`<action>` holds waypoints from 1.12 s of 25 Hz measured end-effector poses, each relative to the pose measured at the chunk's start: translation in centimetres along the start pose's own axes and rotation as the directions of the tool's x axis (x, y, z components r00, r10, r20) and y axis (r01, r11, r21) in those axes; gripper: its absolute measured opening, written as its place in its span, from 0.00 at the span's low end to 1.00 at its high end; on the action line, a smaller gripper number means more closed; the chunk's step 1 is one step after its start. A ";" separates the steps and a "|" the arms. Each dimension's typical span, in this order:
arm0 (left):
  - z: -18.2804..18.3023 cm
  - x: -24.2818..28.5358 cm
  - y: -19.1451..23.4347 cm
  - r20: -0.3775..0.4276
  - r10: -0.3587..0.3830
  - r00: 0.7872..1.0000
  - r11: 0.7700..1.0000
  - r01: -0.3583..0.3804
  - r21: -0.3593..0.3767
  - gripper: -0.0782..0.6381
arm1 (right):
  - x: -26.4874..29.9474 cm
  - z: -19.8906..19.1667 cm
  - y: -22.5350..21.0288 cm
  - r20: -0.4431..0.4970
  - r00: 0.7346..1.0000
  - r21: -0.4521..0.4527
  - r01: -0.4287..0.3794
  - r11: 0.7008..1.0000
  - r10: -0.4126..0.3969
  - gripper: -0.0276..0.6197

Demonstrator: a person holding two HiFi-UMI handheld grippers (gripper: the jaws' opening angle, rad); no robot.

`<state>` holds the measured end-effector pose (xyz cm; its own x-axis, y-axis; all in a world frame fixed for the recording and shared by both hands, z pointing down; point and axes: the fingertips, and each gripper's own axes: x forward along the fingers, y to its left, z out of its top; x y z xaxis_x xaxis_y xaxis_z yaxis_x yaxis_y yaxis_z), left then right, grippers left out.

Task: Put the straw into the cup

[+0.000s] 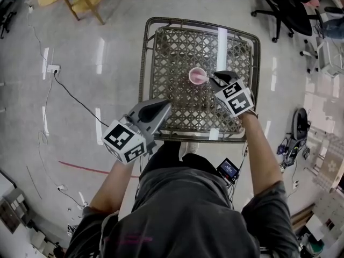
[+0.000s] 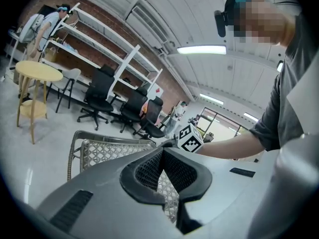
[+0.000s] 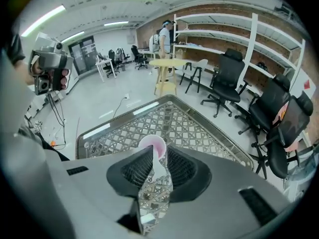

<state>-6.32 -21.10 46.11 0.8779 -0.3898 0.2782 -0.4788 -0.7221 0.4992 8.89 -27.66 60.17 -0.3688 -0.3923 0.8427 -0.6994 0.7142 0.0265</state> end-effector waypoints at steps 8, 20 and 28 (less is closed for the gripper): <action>0.7 -0.1 -2.2 0.001 -0.009 1.000 0.999 0.009 0.037 0.12 | -3.5 0.8 -0.2 0.077 0.996 0.047 0.033 0.998 -0.037 0.12; 3.0 -0.5 -3.5 -0.004 -0.032 0.999 0.994 0.032 0.104 0.12 | -10.2 4.0 -0.1 0.264 0.960 0.186 0.045 0.981 -0.094 0.12; 3.7 -0.9 -4.4 -0.014 -0.063 0.998 0.986 0.064 0.153 0.12 | -13.0 4.6 0.5 0.338 0.932 0.286 0.033 0.958 -0.132 0.12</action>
<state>-4.96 -19.71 40.69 0.9060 -0.3354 0.2581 -0.4148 -0.8245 0.3849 10.51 -24.88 46.70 -0.4578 -0.6560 0.6000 -0.8568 0.5058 -0.1006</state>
